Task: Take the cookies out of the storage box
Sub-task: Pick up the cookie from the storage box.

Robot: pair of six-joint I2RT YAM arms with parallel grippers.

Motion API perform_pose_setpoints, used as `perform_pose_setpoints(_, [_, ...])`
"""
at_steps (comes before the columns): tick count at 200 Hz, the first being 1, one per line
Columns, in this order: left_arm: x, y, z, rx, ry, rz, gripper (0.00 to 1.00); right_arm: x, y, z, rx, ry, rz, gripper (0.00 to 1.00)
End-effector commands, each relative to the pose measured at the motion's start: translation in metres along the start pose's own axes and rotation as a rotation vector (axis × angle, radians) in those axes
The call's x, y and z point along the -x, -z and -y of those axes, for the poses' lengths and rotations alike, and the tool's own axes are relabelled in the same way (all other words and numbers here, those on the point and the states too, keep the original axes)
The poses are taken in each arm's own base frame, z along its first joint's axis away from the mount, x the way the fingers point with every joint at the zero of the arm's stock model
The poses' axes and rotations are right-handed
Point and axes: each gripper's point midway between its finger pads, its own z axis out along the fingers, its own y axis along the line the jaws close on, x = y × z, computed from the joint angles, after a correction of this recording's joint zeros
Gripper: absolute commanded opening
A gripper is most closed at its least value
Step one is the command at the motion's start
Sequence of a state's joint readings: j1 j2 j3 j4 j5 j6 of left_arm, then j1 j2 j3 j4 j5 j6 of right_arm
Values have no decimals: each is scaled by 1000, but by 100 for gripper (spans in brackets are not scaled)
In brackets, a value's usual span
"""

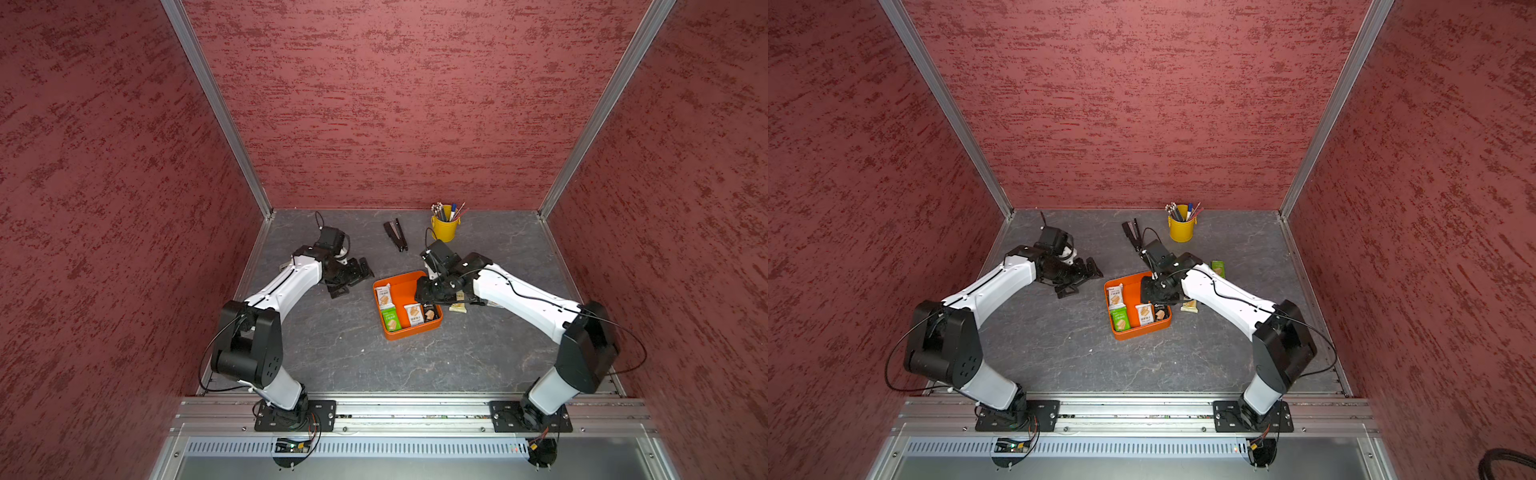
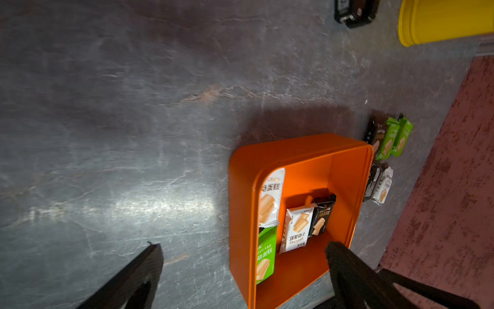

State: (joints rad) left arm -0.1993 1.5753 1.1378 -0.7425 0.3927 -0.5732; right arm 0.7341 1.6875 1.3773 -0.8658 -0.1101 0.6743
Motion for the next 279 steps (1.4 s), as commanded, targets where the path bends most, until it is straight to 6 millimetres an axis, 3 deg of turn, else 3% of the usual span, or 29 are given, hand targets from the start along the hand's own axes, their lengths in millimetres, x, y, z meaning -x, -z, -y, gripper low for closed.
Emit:
perform_pose_setpoints(1, [-3,9,4,-92,39,1,100,1,-16,-5,-73,-3,-2,57])
perform_pose_setpoints(39, [-4,15,-7,-77,39,27,100,-4,-47,-5,-143,42,-59,63])
perform_pose_setpoints(107, [-4,16,-20,-40,32,37,100,-9,-77,10,-218,87,-101,66])
perform_pose_setpoints(207, [-4,15,-23,-26,28,29,100,-8,-99,22,-290,106,-124,62])
perform_pose_setpoints(279, [-6,17,-22,-34,23,33,100,-7,-110,19,-287,94,-129,59])
